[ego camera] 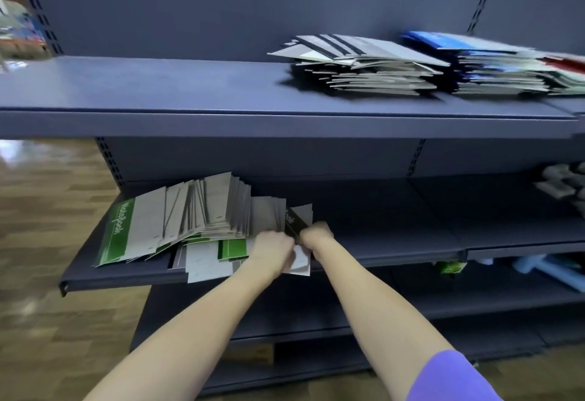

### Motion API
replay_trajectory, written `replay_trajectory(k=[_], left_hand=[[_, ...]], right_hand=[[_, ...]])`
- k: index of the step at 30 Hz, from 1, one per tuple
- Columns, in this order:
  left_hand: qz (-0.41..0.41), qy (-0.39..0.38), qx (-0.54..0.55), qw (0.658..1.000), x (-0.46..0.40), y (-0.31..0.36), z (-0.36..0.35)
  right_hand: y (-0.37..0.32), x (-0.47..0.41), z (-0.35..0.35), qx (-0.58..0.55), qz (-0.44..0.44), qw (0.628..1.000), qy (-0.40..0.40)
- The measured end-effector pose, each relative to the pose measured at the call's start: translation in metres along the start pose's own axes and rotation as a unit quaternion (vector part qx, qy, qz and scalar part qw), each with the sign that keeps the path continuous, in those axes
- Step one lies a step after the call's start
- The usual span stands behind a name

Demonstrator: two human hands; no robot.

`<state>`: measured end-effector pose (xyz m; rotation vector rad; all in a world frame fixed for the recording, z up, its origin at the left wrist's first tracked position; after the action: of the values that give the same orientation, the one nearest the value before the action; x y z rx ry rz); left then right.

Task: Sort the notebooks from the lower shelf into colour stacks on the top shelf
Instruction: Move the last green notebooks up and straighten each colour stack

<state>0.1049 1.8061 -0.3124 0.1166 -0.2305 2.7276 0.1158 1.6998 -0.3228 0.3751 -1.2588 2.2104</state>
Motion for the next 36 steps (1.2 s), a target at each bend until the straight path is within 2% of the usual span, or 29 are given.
replay_trajectory(k=[4, 12, 15, 17, 19, 21, 24, 28, 31, 36], left_hand=[[-0.053, 0.006, 0.036, 0.998, -0.003, 0.041, 0.005], [-0.108, 0.112, 0.087, 0.984, -0.026, 0.159, 0.001], [-0.138, 0.117, 0.162, 0.970, -0.033, 0.185, 0.012], [-0.146, 0.098, 0.224, 0.959, -0.038, 0.190, 0.016], [-0.123, 0.087, 0.206, 0.967, -0.045, 0.188, 0.014], [-0.041, 0.058, 0.133, 0.989, -0.051, 0.176, 0.006], [0.035, 0.006, 0.160, 0.986, -0.051, 0.169, -0.002], [-0.015, 0.035, 0.184, 0.982, -0.047, 0.186, 0.005], [-0.066, 0.052, 0.169, 0.982, -0.043, 0.211, 0.013], [-0.012, 0.063, 0.170, 0.983, -0.045, 0.211, 0.024]], right_hand=[[0.031, -0.011, 0.053, 0.022, -0.005, 0.998, 0.051], [0.101, -0.036, 0.167, 0.074, -0.047, 0.990, 0.107], [0.128, -0.050, 0.196, 0.072, -0.073, 0.987, 0.123], [0.141, -0.066, 0.206, 0.053, -0.083, 0.990, 0.097], [0.149, -0.089, 0.208, 0.019, -0.077, 0.995, 0.055], [0.152, -0.110, 0.212, -0.018, -0.056, 0.998, 0.034], [0.138, -0.096, 0.220, -0.063, -0.043, 0.997, 0.029], [0.121, -0.079, 0.221, -0.084, -0.008, 0.996, -0.005], [0.124, -0.087, 0.218, -0.053, 0.023, 0.998, -0.008], [0.129, -0.100, 0.221, -0.102, 0.071, 0.992, -0.027]])
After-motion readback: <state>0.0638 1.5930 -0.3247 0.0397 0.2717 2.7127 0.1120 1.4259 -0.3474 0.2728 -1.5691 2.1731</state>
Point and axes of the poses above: each hand's wrist, its own x-axis away from the middle knuckle, its own z-axis out of the back of the hand, y = z × x, the point moved 5 cm from there along -x, towards the middle knuckle, and after that the axes turned 1 degree about y, right-handed, at the moved point
